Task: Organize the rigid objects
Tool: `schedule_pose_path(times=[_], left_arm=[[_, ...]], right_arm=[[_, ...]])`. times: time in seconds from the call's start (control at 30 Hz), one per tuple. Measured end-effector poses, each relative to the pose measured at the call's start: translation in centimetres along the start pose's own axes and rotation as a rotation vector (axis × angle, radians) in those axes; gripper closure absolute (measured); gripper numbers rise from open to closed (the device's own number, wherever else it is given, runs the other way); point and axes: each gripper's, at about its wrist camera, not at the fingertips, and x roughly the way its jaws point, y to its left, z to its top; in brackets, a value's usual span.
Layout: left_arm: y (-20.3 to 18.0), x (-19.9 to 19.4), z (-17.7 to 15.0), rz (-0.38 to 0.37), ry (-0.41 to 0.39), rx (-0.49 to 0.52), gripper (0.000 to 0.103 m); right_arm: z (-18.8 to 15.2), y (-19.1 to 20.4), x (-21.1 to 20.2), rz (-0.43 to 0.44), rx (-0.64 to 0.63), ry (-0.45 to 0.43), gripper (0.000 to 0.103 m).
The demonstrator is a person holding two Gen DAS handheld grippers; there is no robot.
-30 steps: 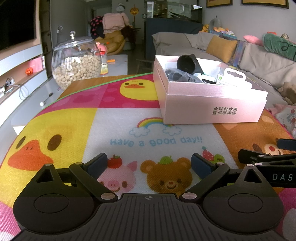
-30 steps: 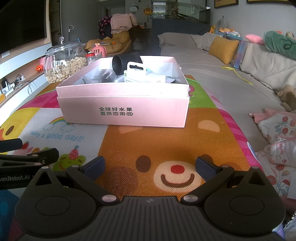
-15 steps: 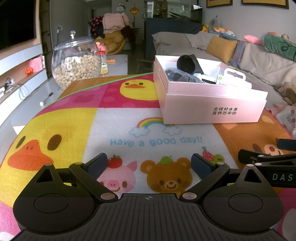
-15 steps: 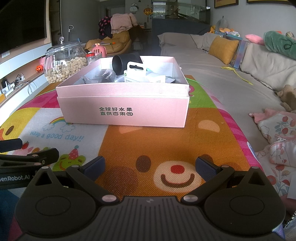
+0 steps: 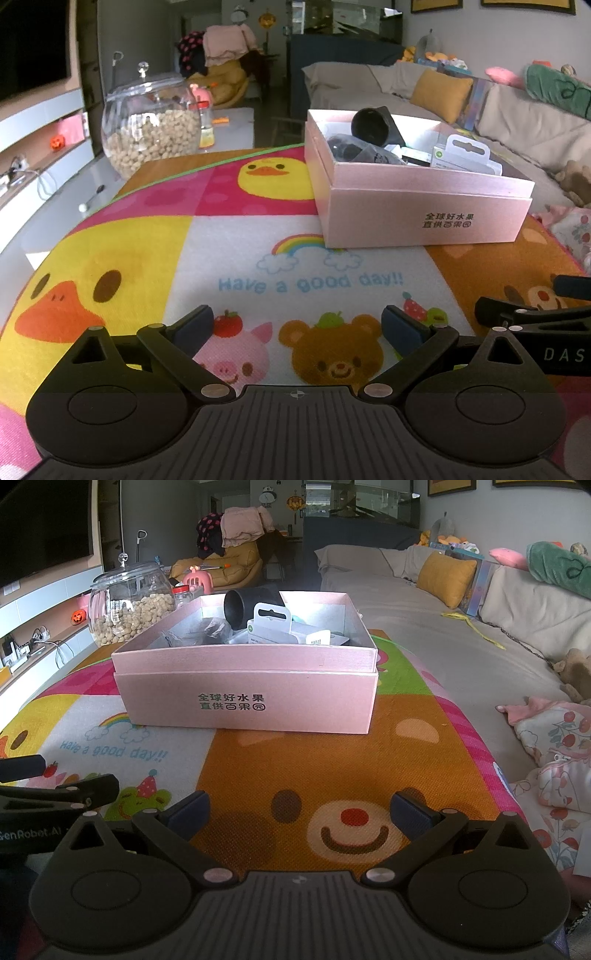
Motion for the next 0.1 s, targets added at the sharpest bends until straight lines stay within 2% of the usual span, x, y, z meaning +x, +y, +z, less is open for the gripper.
schedule_pose_path(times=[0.1], left_arm=[[0.14,-0.05,-0.08,0.002,-0.003,-0.003,0.003]], right_arm=[[-0.01,-0.05,-0.02,0.000,0.000,0.000,0.000]])
